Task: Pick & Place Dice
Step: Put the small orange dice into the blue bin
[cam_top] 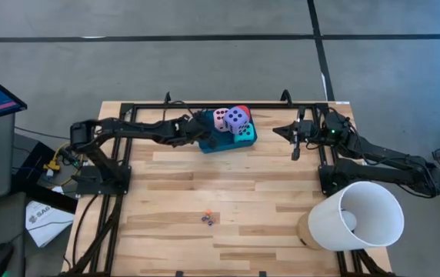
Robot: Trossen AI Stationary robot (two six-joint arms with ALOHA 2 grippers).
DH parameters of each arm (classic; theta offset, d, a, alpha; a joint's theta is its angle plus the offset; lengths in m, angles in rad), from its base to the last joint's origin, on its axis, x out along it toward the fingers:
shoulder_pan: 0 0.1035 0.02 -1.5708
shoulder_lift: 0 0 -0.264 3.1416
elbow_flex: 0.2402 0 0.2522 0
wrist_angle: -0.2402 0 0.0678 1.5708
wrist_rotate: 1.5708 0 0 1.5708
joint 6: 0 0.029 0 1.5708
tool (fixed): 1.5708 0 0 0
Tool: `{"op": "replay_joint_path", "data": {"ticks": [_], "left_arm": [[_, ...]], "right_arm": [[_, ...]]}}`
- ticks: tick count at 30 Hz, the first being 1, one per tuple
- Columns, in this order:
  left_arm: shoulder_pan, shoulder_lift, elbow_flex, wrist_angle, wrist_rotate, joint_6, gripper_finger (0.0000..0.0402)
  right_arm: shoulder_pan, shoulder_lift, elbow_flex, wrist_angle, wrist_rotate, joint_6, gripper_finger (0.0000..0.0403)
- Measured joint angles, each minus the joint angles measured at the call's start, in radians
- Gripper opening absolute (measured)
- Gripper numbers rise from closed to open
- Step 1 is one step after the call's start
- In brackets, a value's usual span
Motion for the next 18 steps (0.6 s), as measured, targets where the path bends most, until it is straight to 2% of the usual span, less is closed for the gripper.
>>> {"op": "replay_joint_path", "data": {"ticks": [6, 18], "left_arm": [[-0.043, -0.067, 0.0, -0.008, 0.0, 0.084, 0.0003], [-0.207, -0.121, 0.0, -0.014, 0.0, 0.15, 0.0003]], "right_arm": [[0.0, 0.0, 0.0, 0.0, 0.0, 0.0, 0.0], [0.0, 0.0, 0.0, 0.0, 0.0, 0.0, 0.0]]}}
